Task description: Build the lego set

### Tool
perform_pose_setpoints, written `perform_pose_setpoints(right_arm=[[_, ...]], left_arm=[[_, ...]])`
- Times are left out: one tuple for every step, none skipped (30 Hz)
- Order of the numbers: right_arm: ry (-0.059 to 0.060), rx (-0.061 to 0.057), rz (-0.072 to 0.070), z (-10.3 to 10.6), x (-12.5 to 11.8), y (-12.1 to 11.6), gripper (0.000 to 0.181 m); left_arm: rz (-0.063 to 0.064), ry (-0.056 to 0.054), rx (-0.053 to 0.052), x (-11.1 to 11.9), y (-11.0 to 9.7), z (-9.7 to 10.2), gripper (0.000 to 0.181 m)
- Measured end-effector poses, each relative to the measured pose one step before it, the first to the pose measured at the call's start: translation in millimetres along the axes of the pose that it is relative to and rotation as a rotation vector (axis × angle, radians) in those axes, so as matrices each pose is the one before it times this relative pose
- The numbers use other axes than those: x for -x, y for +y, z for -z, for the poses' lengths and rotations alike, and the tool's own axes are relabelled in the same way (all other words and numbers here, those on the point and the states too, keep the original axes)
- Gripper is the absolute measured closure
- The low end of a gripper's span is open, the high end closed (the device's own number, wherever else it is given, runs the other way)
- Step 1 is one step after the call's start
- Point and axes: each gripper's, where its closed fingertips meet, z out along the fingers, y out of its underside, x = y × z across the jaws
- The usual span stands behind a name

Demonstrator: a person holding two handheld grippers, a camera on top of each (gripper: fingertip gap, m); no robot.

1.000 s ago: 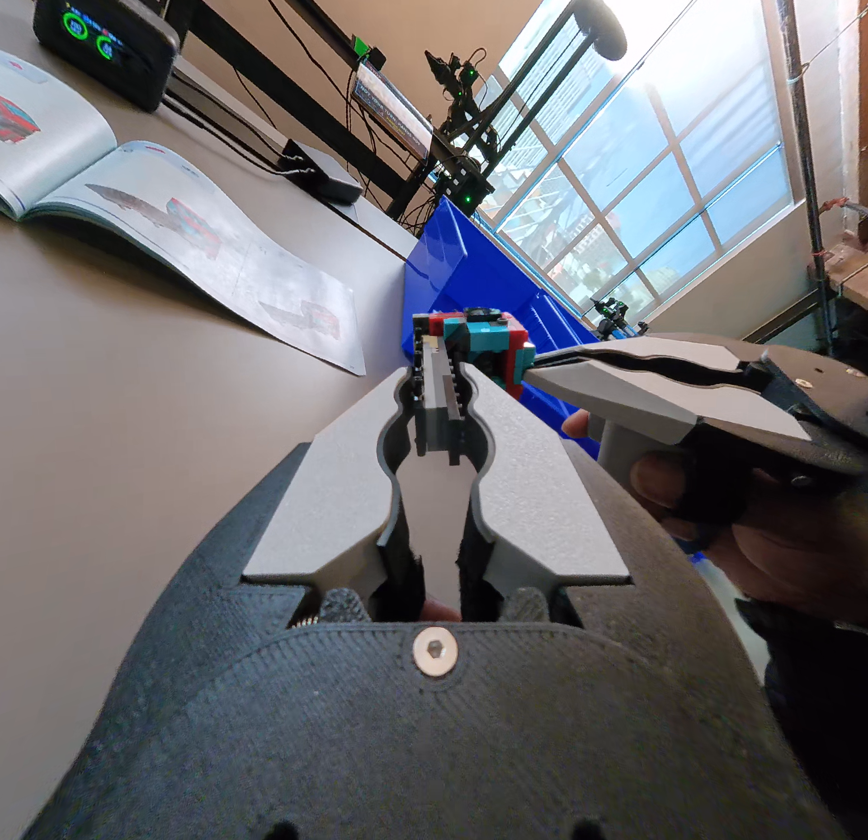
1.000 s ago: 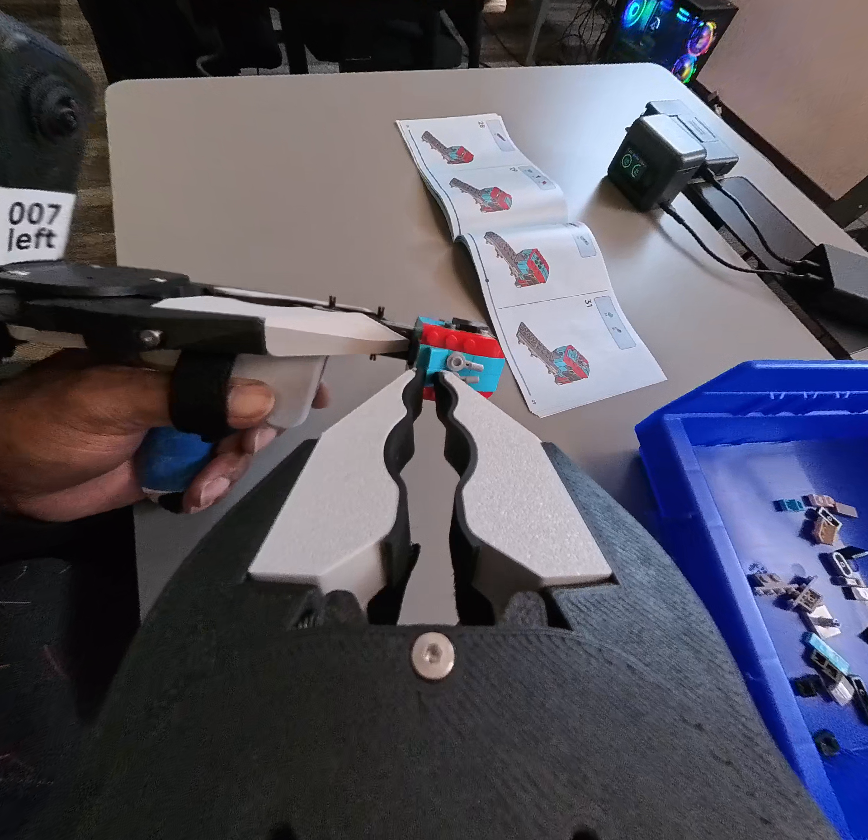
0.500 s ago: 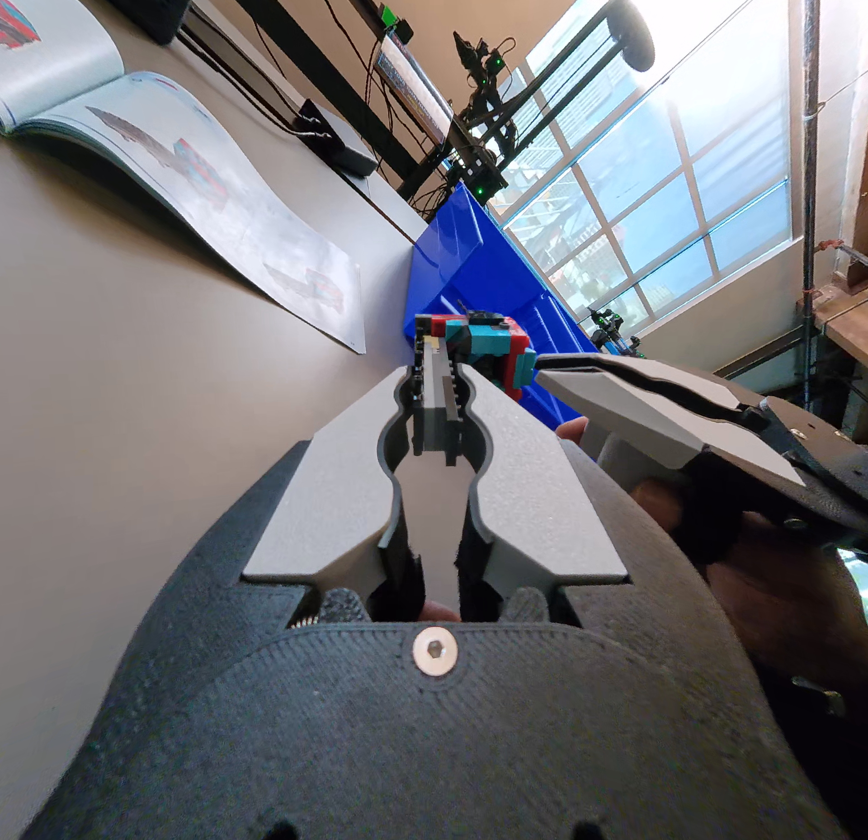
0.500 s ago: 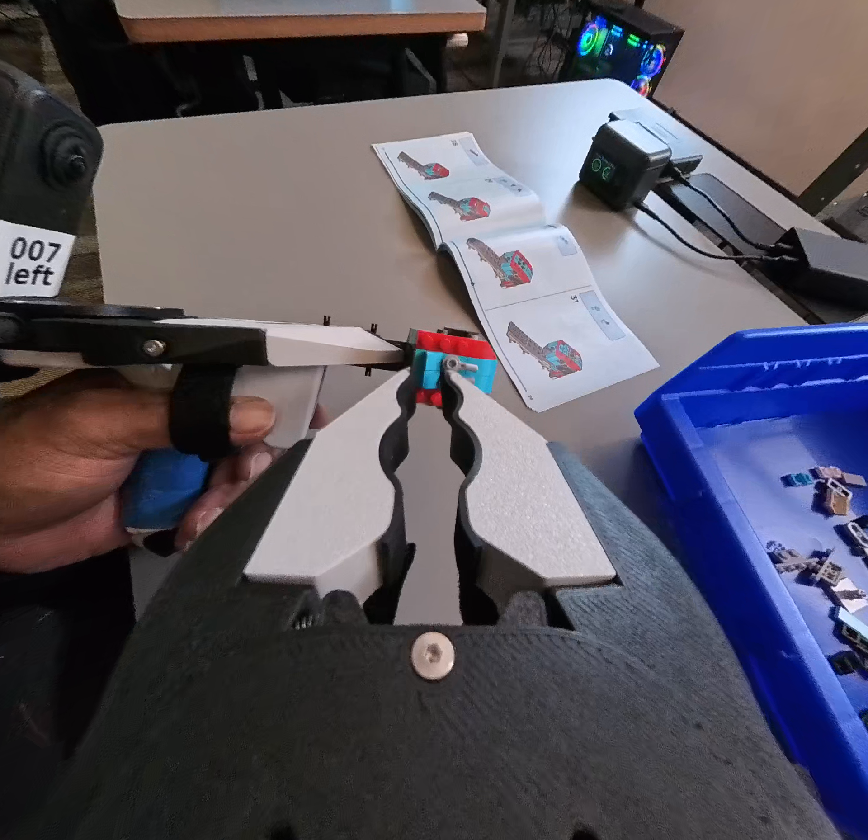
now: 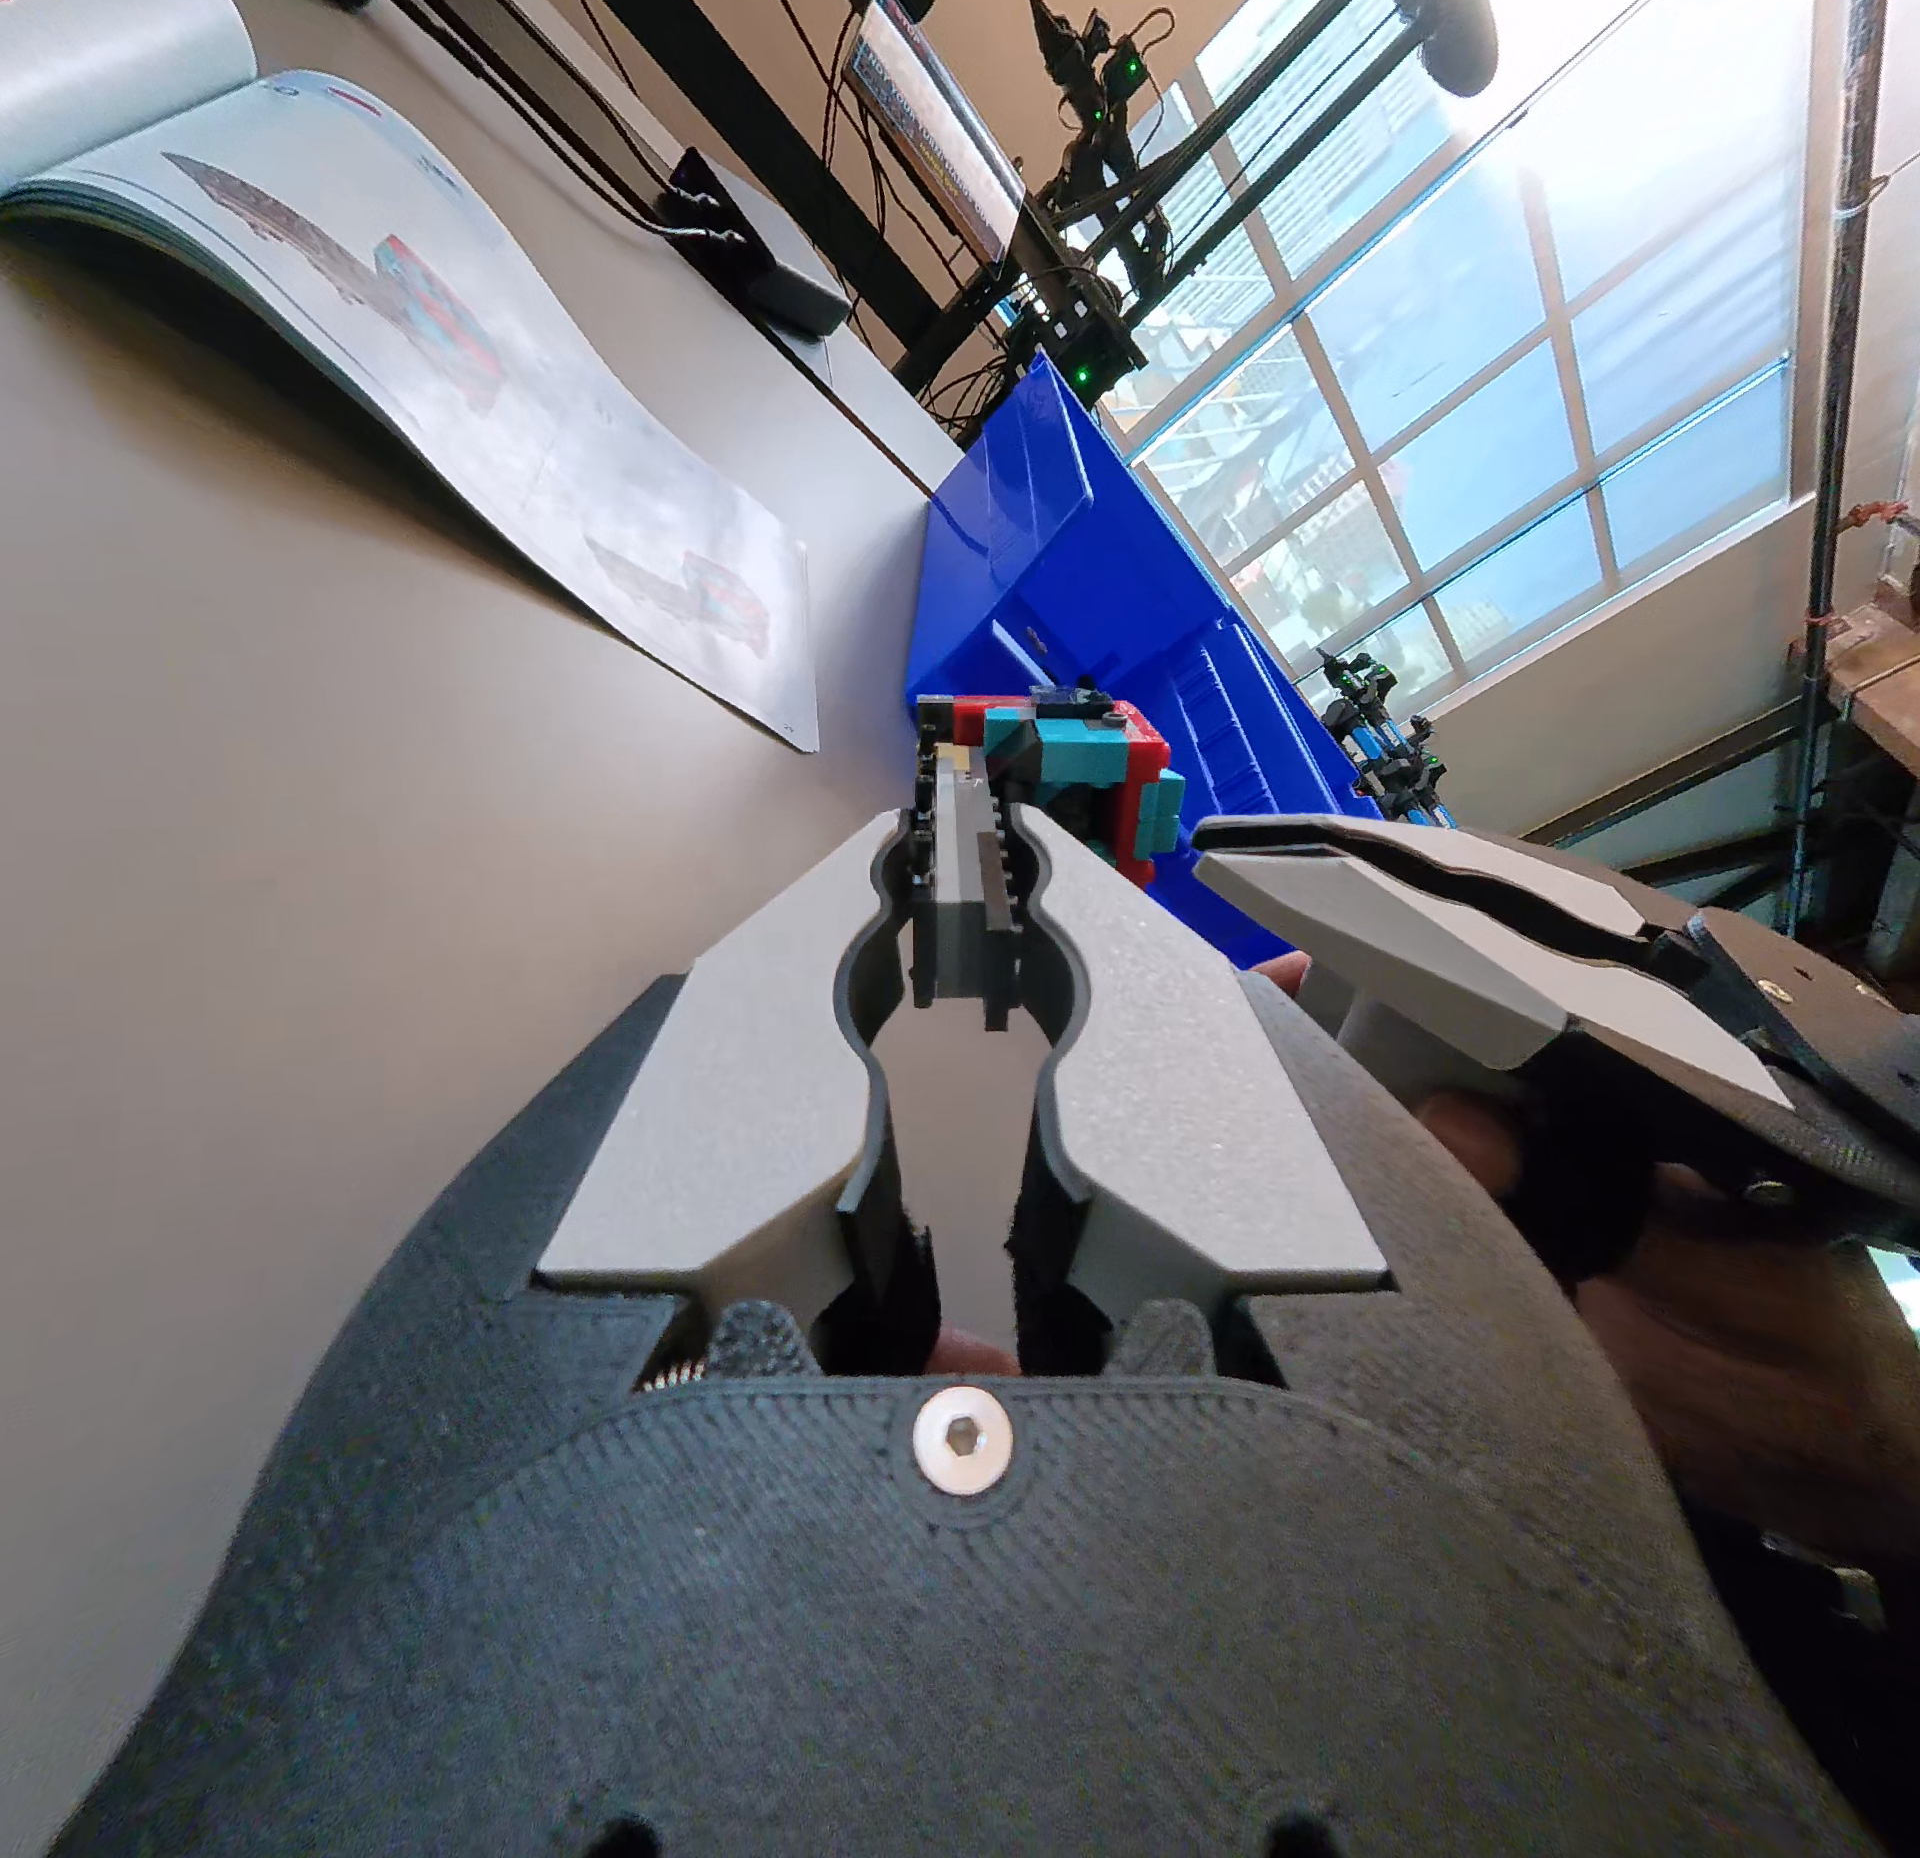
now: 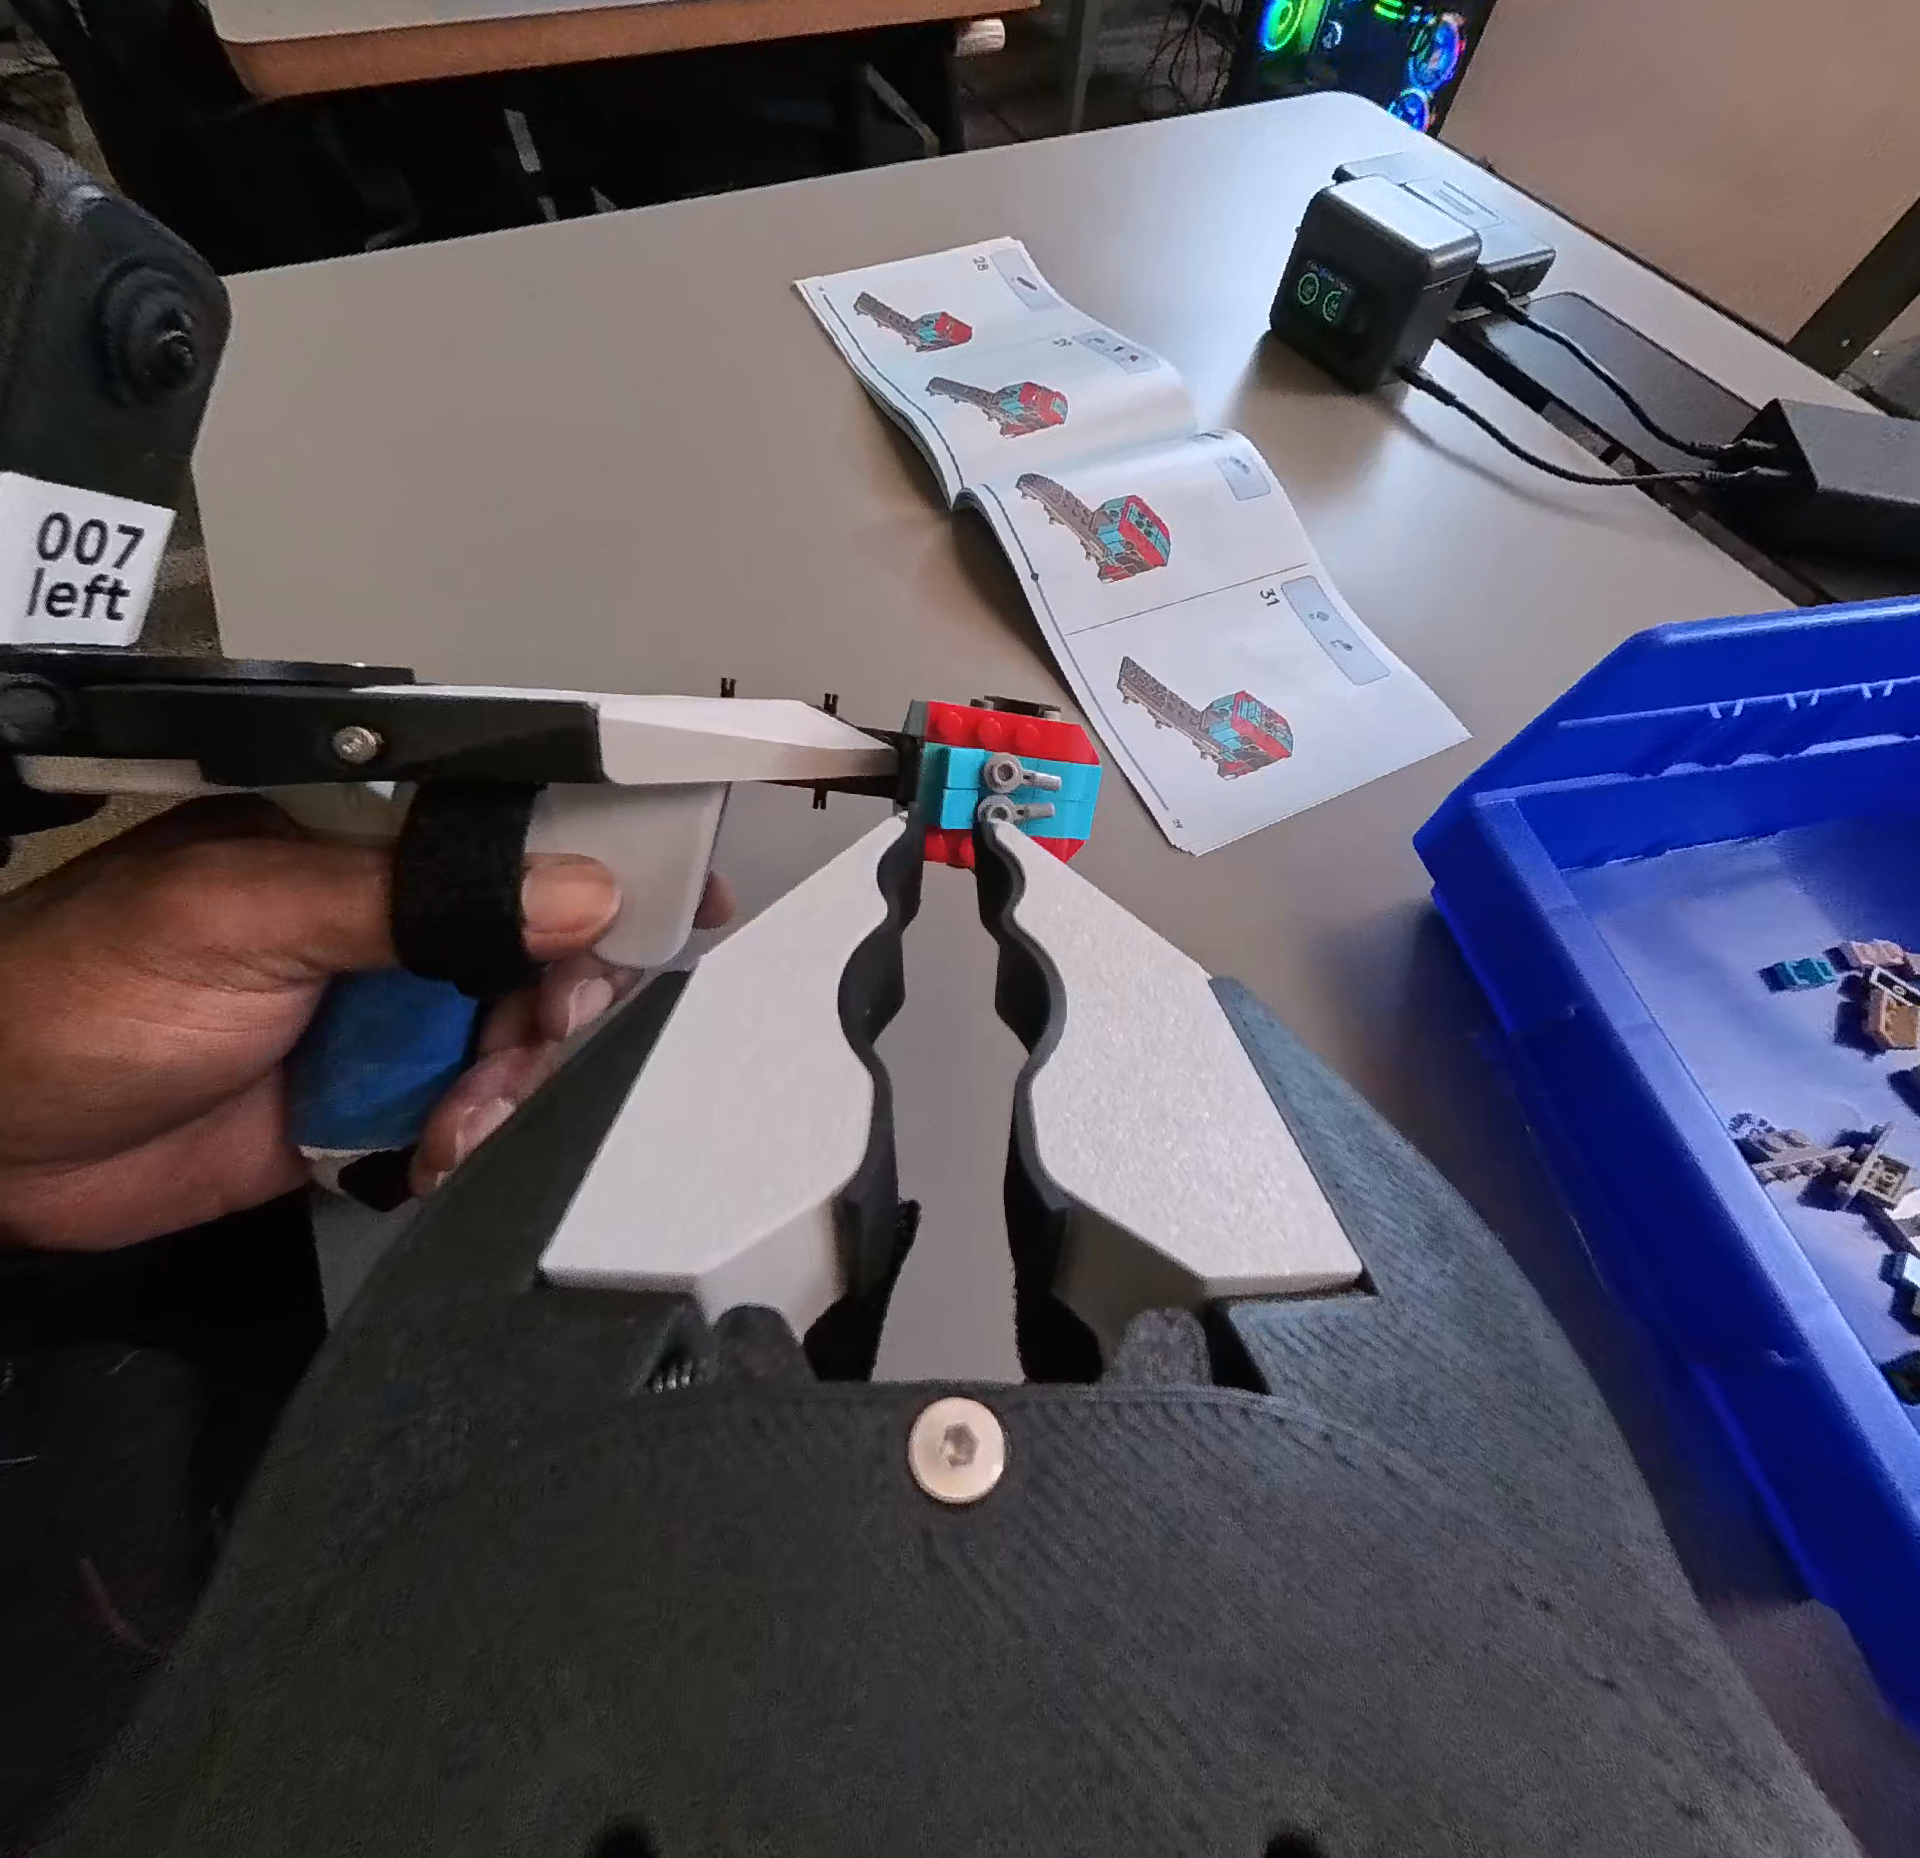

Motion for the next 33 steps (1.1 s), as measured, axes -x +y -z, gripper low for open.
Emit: perform_pose_setpoints(right_arm=[[0.0006,0.0004,-0.0012,0.58,-0.40,0.49,0.172],[0.0014,-0.0004,-0.0006,0.72,-0.54,0.49,0.172],[0.0017,-0.0029,-0.0010,1.31,-0.79,0.34,0.172],[0.0014,-0.0043,-0.0013,1.94,-1.09,0.55,0.172],[0.0011,-0.0072,-0.0003,2.68,-1.41,0.88,0.171],[0.0038,-0.0087,-0.0031,3.22,-2.65,1.49,0.171],[0.0046,-0.0067,-0.0101,3.29,-3.43,2.21,0.170],[0.0007,-0.0085,-0.0145,3.29,-3.28,2.21,0.168],[-0.0027,-0.0123,-0.0142,3.25,-2.51,1.55,0.167],[-0.0017,-0.0118,-0.0118,3.04,-2.29,1.47,0.167],[0.0004,-0.0064,-0.0087,2.63,-2.11,2.09,0.165],[-0.0002,-0.0034,-0.0051,2.03,-1.74,2.54,0.163],[-0.0029,-0.0013,-0.0030,1.81,-1.27,2.85,0.160],[-0.0071,-0.0026,-0.0024,1.86,-0.80,2.84,0.156],[-0.0148,-0.0066,-0.0009,2.08,-0.25,2.36,0.152],[-0.0189,-0.0108,0.0004,2.53,-0.35,1.70,0.149],[-0.0217,-0.0132,0.0067,2.82,-0.84,1.59,0.145],[-0.0232,-0.0082,0.0125,2.95,-1.36,2.34,0.141],[-0.0280,-0.0033,0.0193,2.77,-1.25,3.00,0.136],[-0.0244,0.0009,0.0224,2.37,-1.94,3.87,0.132],[-0.0182,0.0058,0.0249,1.73,-3.03,4.32,0.127],[-0.0217,0.0067,0.0308,1.15,-2.03,4.36,0.122],[-0.0193,0.0053,0.0279,0.77,-2.03,3.70,0.119],[-0.0253,0.0051,0.0211,0.27,-0.47,2.76,0.116],[-0.0331,0.0025,0.0212,-0.09,1.54,1.65,0.114],[-0.0307,-0.0009,0.0236,-0.62,1.92,1.01,0.112],[-0.0325,0.0029,0.0223,-1.41,2.61,1.60,0.110],[-0.0337,0.0103,0.0188,-1.89,3.24,2.27,0.110],[-0.0331,0.0116,0.0156,-1.95,3.71,2.31,0.110],[-0.0245,0.0123,0.0120,-1.99,2.49,2.48,0.110],[-0.0105,0.0170,0.0082,-2.04,0.30,3.62,0.115],[0.0060,0.0210,0.0079,-1.72,-2.14,4.72,0.123],[0.0040,0.0114,0.0099,-1.04,-1.51,3.81,0.130]], left_arm=[[0.0020,0.0012,0.0022,0.01,0.34,-0.14,0.166],[0.0064,0.0032,0.0048,-0.11,0.59,-0.28,0.166],[0.0143,0.0060,0.0101,-0.07,1.31,-0.41,0.166],[0.0249,0.0097,0.0186,-0.14,2.54,-0.73,0.166],[0.0329,0.0120,0.0256,-0.11,3.69,-0.94,0.166],[0.0351,0.0094,0.0239,0.42,3.57,-0.89,0.166],[0.0337,0.0052,0.0161,0.93,2.33,-0.49,0.166],[0.0327,0.0050,0.0122,0.79,1.96,-0.28,0.166],[0.0325,0.0066,0.0136,0.40,2.24,-0.50,0.166],[0.0366,0.0093,0.0165,0.01,2.85,-0.86,0.166],[0.0408,0.0117,0.0182,-0.21,3.08,-1.22,0.166],[0.0378,0.0127,0.0173,-0.66,3.06,-1.24,0.166],[0.0329,0.0136,0.0172,-1.21,2.97,-1.43,0.166],[0.0275,0.0141,0.0182,-1.68,3.14,-1.47,0.166],[0.0228,0.0129,0.0194,-1.98,3.20,-1.42,0.166],[0.0213,0.0124,0.0206,-1.99,3.21,-1.66,0.166],[0.0202,0.0132,0.0226,-2.05,3.20,-1.74,0.166],[0.0167,0.0109,0.0274,-1.49,3.73,-1.95,0.166],[0.0087,0.0055,0.0324,-0.73,4.28,-2.36,0.166],[0.0036,0.0020,0.0342,-0.10,4.44,-2.54,0.166],[0.0038,0.0021,0.0334,0.25,4.25,-2.76,0.166],[0.0070,0.0045,0.0330,0.18,4.11,-2.84,0.166],[0.0106,0.0075,0.0329,0.04,4.29,-3.02,0.166],[0.0137,0.0089,0.0306,-0.14,3.96,-2.91,0.166],[0.0134,0.0093,0.0258,-0.32,3.31,-2.88,0.166],[0.0090,0.0063,0.0224,-0.04,2.95,-2.79,0.166],[0.0030,0.0016,0.0216,0.43,3.01,-2.75,0.166],[-0.0008,-0.0015,0.0202,0.59,3.00,-2.91,0.166],[-0.0022,-0.0030,0.0182,0.71,2.72,-2.84,0.167],[-0.0017,-0.0038,0.0163,0.76,2.62,-2.81,0.166],[-0.0006,-0.0033,0.0144,0.84,2.24,-2.67,0.166],[0.0004,-0.0022,0.0116,0.49,1.67,-2.33,0.166],[-0.0009,-0.0036,0.0070,0.51,0.70,-1.83,0.166]])
